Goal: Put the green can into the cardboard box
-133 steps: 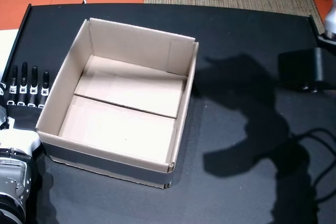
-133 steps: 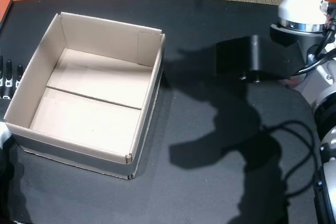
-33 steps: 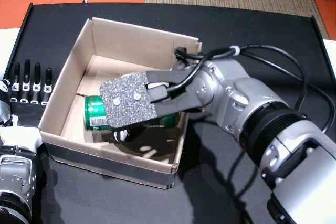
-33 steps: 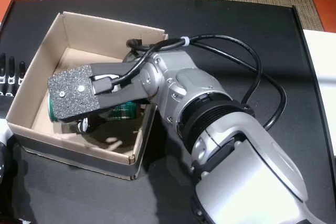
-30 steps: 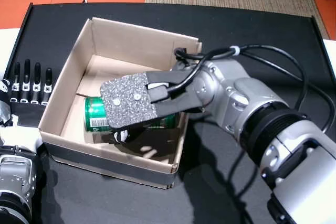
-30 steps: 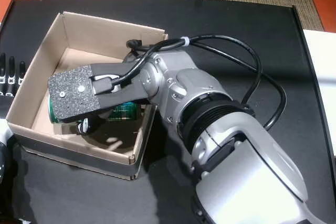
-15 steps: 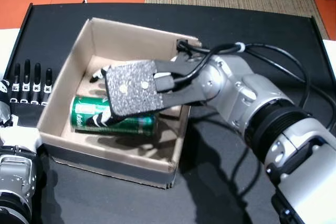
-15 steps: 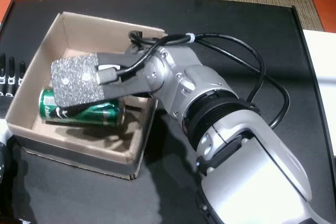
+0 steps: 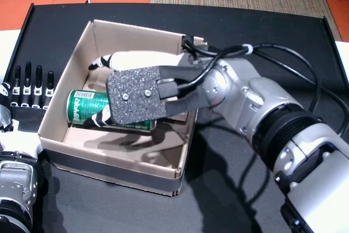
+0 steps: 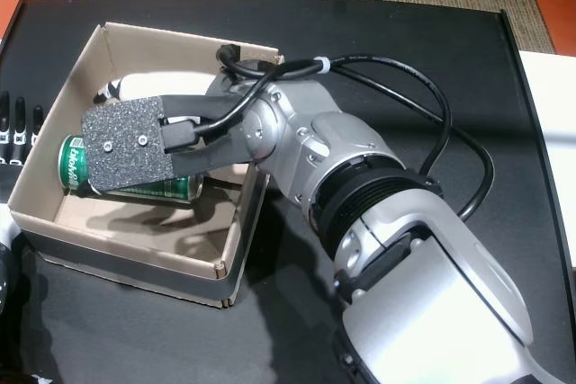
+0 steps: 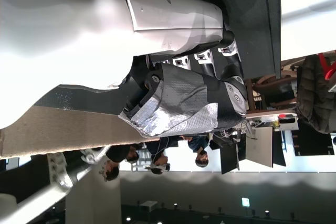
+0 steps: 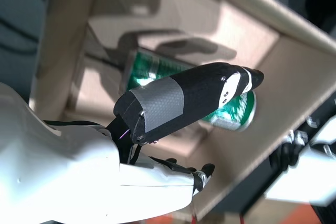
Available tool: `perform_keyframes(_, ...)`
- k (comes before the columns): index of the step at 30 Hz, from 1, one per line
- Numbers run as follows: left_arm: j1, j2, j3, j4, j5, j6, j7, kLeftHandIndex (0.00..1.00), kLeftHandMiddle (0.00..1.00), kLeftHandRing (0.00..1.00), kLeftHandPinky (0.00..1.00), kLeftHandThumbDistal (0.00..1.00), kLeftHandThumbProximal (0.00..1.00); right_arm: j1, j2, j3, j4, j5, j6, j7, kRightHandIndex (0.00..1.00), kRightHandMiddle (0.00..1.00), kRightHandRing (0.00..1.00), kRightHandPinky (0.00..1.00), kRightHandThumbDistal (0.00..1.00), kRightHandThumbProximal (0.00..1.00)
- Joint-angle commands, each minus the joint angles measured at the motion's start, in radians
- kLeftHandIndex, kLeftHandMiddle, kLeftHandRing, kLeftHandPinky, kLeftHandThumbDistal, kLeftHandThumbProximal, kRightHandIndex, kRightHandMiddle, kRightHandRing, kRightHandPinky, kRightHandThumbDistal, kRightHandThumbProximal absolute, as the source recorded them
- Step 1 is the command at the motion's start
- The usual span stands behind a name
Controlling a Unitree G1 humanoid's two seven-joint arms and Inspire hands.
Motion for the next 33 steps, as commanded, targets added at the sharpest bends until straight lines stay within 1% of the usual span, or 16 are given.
perform_keyframes(1, 0.056, -0.025, 0.004, 0.033, 0.004, 0.002, 0.063, 0.51, 0.53, 0.63, 0.79, 0.00, 0.49, 0.032, -0.017, 0.026, -0.019, -0.032, -0.058, -0.147, 1.00, 1.00, 1.00, 1.00, 1.00, 0.61)
perform_keyframes(3, 0.059, -0.024, 0.002, 0.033, 0.007, 0.000, 0.056, 0.55, 0.56, 0.64, 0.81, 0.00, 0.50, 0.047, -0.031, 0.061, -0.027, -0.082, -0.098, -0.337, 1.00, 1.00, 1.00, 1.00, 1.00, 0.55)
perform_keyframes(4, 0.061, -0.022, 0.002, 0.034, 0.007, 0.004, 0.048, 0.54, 0.55, 0.64, 0.80, 0.00, 0.49, 0.051, -0.036, 0.071, -0.029, -0.099, -0.116, -0.415, 1.00, 1.00, 1.00, 1.00, 1.00, 0.53)
perform_keyframes(6, 0.064, -0.017, 0.003, 0.035, 0.006, 0.015, 0.039, 0.52, 0.54, 0.64, 0.79, 0.00, 0.48, 0.055, -0.045, 0.083, -0.029, -0.118, -0.141, -0.528, 1.00, 1.00, 1.00, 1.00, 0.98, 0.53)
perform_keyframes(8, 0.067, -0.014, 0.001, 0.036, 0.008, 0.020, 0.033, 0.50, 0.53, 0.64, 0.79, 0.00, 0.49, 0.052, -0.054, 0.083, -0.028, -0.123, -0.164, -0.602, 1.00, 1.00, 1.00, 1.00, 0.93, 0.55)
perform_keyframes(10, 0.067, -0.011, 0.002, 0.037, 0.007, 0.025, 0.030, 0.53, 0.55, 0.65, 0.81, 0.00, 0.49, 0.041, -0.066, 0.092, -0.031, -0.139, -0.174, -0.681, 1.00, 1.00, 1.00, 1.00, 0.93, 0.62)
perform_keyframes(12, 0.065, -0.011, 0.003, 0.036, 0.006, 0.025, 0.032, 0.55, 0.56, 0.68, 0.86, 0.00, 0.54, 0.028, -0.078, 0.099, -0.036, -0.151, -0.178, -0.746, 1.00, 1.00, 1.00, 1.00, 0.93, 0.60)
perform_keyframes(14, 0.063, -0.014, 0.000, 0.035, 0.011, 0.013, 0.035, 0.54, 0.56, 0.67, 0.85, 0.00, 0.55, 0.016, -0.092, 0.100, -0.044, -0.157, -0.182, -0.808, 1.00, 1.00, 1.00, 1.00, 0.96, 0.55)
perform_keyframes(16, 0.064, -0.015, -0.005, 0.034, 0.016, 0.008, 0.037, 0.52, 0.55, 0.66, 0.82, 0.00, 0.53, 0.003, -0.115, 0.105, -0.061, -0.170, -0.189, -0.884, 1.00, 1.00, 1.00, 1.00, 0.99, 0.49)
perform_keyframes(19, 0.063, -0.014, -0.005, 0.035, 0.014, 0.009, 0.049, 0.52, 0.54, 0.65, 0.77, 0.01, 0.46, -0.016, -0.151, 0.127, -0.082, -0.215, -0.175, -1.023, 1.00, 1.00, 1.00, 1.00, 1.00, 0.48)
perform_keyframes(21, 0.061, -0.012, 0.003, 0.036, 0.005, 0.016, 0.054, 0.53, 0.55, 0.65, 0.78, 0.00, 0.45, -0.028, -0.185, 0.145, -0.097, -0.255, -0.163, -1.112, 1.00, 1.00, 1.00, 1.00, 1.00, 0.50)
perform_keyframes(23, 0.064, -0.011, 0.006, 0.037, 0.002, 0.023, 0.033, 0.56, 0.56, 0.68, 0.80, 0.00, 0.49, -0.040, -0.226, 0.154, -0.116, -0.281, -0.166, -1.189, 1.00, 1.00, 1.00, 1.00, 0.96, 0.51)
perform_keyframes(25, 0.065, -0.011, 0.004, 0.036, 0.005, 0.024, 0.020, 0.55, 0.55, 0.68, 0.80, 0.00, 0.51, -0.046, -0.260, 0.156, -0.129, -0.298, -0.164, -1.249, 1.00, 1.00, 1.00, 1.00, 0.99, 0.50)
perform_keyframes(29, 0.063, -0.014, 0.000, 0.035, 0.011, 0.015, 0.034, 0.53, 0.54, 0.66, 0.78, 0.00, 0.46, -0.027, -0.362, 0.136, -0.186, -0.307, -0.161, -1.315, 1.00, 0.98, 0.99, 1.00, 0.98, 0.52)
perform_keyframes(31, 0.063, -0.013, -0.001, 0.035, 0.011, 0.017, 0.037, 0.53, 0.53, 0.65, 0.79, 0.00, 0.47, -0.003, -0.418, 0.122, -0.225, -0.307, -0.159, -1.346, 1.00, 0.97, 0.98, 1.00, 0.92, 0.56)
perform_keyframes(33, 0.064, -0.011, -0.004, 0.034, 0.013, 0.019, 0.030, 0.52, 0.54, 0.65, 0.80, 0.00, 0.49, 0.037, -0.479, 0.095, -0.277, -0.300, -0.146, -1.380, 0.99, 0.95, 0.97, 0.98, 0.95, 0.56)
